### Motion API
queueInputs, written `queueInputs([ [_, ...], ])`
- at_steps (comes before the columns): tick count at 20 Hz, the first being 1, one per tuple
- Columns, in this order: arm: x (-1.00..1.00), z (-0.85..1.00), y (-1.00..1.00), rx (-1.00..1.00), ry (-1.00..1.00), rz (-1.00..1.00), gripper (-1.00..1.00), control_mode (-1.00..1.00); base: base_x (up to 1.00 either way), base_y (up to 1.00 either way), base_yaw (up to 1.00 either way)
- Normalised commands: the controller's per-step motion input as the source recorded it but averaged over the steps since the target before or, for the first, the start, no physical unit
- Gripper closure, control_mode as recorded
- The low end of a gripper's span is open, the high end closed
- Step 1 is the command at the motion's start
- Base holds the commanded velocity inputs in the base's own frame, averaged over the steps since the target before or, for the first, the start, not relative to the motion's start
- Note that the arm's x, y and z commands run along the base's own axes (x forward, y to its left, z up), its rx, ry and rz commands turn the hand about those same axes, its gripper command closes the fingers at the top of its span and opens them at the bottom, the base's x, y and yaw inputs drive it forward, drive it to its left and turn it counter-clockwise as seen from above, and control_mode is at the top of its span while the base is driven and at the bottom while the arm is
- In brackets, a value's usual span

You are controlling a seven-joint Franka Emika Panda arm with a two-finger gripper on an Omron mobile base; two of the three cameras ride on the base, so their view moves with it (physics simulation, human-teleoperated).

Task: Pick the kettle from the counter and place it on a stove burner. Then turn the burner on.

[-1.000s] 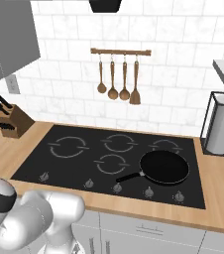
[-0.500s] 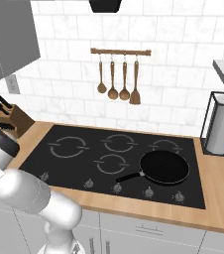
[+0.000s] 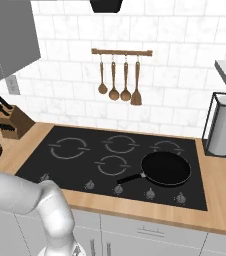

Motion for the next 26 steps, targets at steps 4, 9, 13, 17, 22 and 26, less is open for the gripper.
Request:
queueInputs([
  [4,0.09,-0.20,0.02,-0.09,0.00,0.01,-1.00,-1.00,0.00,0.00,0.00],
  [9,0.01,-0.29,0.00,-0.08,0.01,0.05,1.00,-1.00,0.00,0.00,0.00],
  [13,-0.04,0.00,-0.15,0.00,-0.02,0.06,1.00,-1.00,0.00,0.00,0.00],
  [17,-0.31,-0.01,-0.59,0.00,-0.14,0.11,1.00,-1.00,0.00,0.00,0.00],
  [22,-0.48,0.02,-0.99,0.00,-0.38,0.04,1.00,-1.00,0.00,0.00,0.00],
  [26,-0.24,0.07,-1.00,0.00,-0.52,0.00,1.00,-1.00,0.00,0.00,0.00],
])
